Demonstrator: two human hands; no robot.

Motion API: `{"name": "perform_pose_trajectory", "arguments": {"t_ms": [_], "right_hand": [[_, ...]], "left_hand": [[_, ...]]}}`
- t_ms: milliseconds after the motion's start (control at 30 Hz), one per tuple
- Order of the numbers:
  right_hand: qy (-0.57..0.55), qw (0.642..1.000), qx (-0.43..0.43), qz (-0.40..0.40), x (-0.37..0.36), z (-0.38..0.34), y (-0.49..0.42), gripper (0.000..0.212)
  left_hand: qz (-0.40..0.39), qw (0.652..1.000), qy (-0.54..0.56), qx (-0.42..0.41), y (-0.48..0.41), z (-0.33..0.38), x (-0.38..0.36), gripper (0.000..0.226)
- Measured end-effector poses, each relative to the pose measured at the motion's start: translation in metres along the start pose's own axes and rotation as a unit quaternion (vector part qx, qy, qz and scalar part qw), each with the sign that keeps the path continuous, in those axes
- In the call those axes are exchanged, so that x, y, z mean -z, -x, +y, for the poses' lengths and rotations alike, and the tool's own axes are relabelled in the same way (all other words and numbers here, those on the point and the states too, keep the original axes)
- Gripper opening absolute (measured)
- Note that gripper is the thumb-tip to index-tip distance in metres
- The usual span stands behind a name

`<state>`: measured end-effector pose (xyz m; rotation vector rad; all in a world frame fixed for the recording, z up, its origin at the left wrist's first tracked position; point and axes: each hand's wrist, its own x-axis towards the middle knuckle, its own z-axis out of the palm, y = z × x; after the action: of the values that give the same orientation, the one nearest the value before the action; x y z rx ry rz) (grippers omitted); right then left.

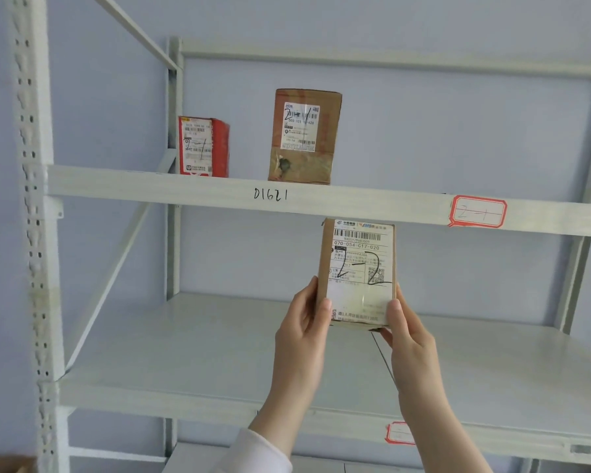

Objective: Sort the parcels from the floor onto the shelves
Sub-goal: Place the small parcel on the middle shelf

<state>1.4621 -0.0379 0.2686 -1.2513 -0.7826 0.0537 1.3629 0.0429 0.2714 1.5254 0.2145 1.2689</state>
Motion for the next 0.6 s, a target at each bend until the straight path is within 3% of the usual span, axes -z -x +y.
{"name": "perform_pose_trajectory", "arguments": {"t_ms": [600], "right_hand": [[0.013,0.996,-0.040,-0.074,-0.019,0.052,0.027,0.040]], "left_hand": [[0.008,0.999,-0.031,0.042,0.028,-0.048,0.041,0.034]]}}
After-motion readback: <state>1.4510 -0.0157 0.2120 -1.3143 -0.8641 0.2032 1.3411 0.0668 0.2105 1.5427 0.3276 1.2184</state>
